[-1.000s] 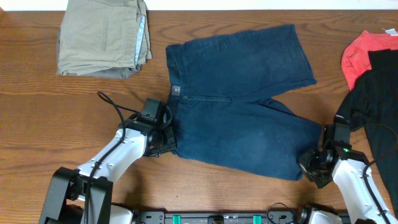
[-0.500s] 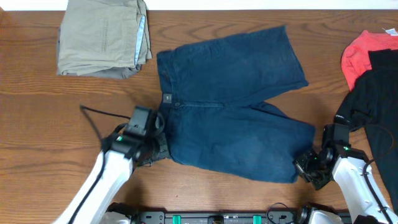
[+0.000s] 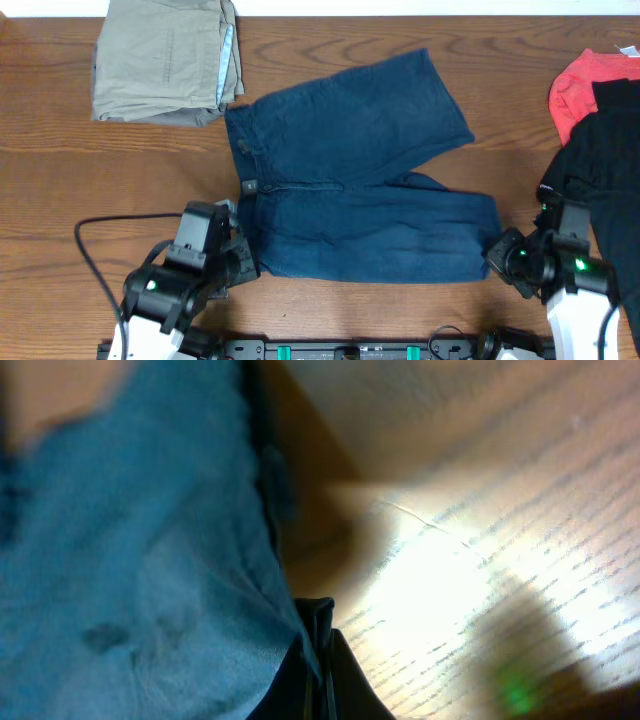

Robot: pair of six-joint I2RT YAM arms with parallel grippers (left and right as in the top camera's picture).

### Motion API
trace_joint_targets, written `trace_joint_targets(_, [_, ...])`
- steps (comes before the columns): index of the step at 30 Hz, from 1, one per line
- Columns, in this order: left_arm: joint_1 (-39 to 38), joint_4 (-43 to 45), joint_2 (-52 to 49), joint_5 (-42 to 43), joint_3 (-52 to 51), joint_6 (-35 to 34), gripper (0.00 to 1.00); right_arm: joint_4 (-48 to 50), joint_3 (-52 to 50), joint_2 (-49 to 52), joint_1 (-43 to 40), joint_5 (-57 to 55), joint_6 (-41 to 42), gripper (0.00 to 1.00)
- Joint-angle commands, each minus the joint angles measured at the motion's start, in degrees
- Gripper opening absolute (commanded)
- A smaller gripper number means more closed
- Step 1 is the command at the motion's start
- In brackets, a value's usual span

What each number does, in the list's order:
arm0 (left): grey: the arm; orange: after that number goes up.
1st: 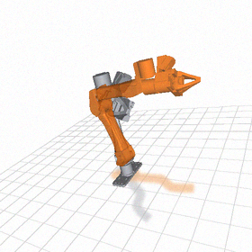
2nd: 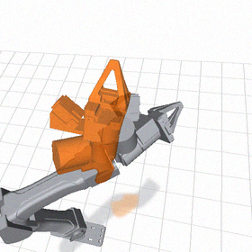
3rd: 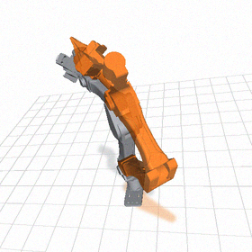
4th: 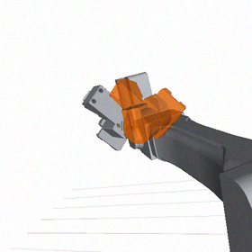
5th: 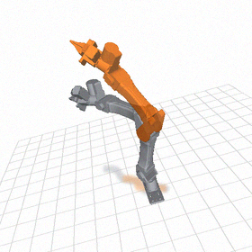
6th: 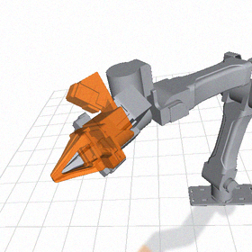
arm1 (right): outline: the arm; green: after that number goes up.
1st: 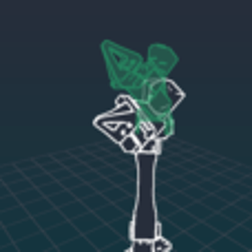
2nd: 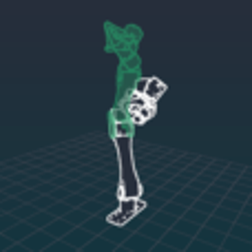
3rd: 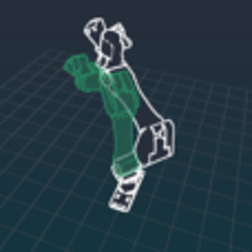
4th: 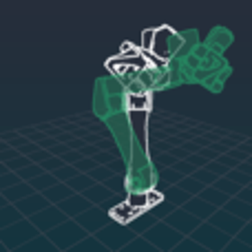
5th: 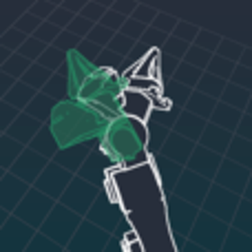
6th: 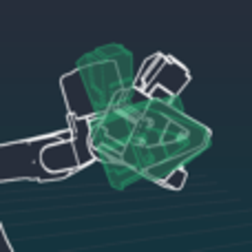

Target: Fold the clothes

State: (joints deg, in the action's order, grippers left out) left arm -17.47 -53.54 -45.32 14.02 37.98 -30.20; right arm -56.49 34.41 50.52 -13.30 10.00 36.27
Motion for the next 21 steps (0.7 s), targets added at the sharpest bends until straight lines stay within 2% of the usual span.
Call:
trace_joint_targets(1, [-0.1, -3.0, 3.1, -1.0, 1.3, -0.6, 0.06, -1.3, 2.6, -5.7, -0.5, -0.7, -3.8, 0.01])
trace_joint_targets(5, [-0.1, -7.8, 5.8, -1.0, 4.0, -0.6, 0.06, -2.3, 5.1, -11.2, -0.5, 0.0, -6.9, 0.01])
trace_joint_targets(10, [-0.1, -11.0, 8.5, -1.1, 8.3, -0.6, 0.06, -2.4, 11.6, -11.5, -0.5, -0.1, -8.7, 0.01])
trace_joint_targets(14, [-0.1, -11.1, 9.3, -2.6, 12.3, -1.4, 0.06, -0.9, 18.1, -9.5, -0.5, 0.9, -10.2, 0.01])
trace_joint_targets(21, [-0.1, -8.5, 8.7, -13.0, 15.2, -2.1, 0.06, 4.2, 25.5, 0.2, -0.5, 4.7, -11.3, 0.01])
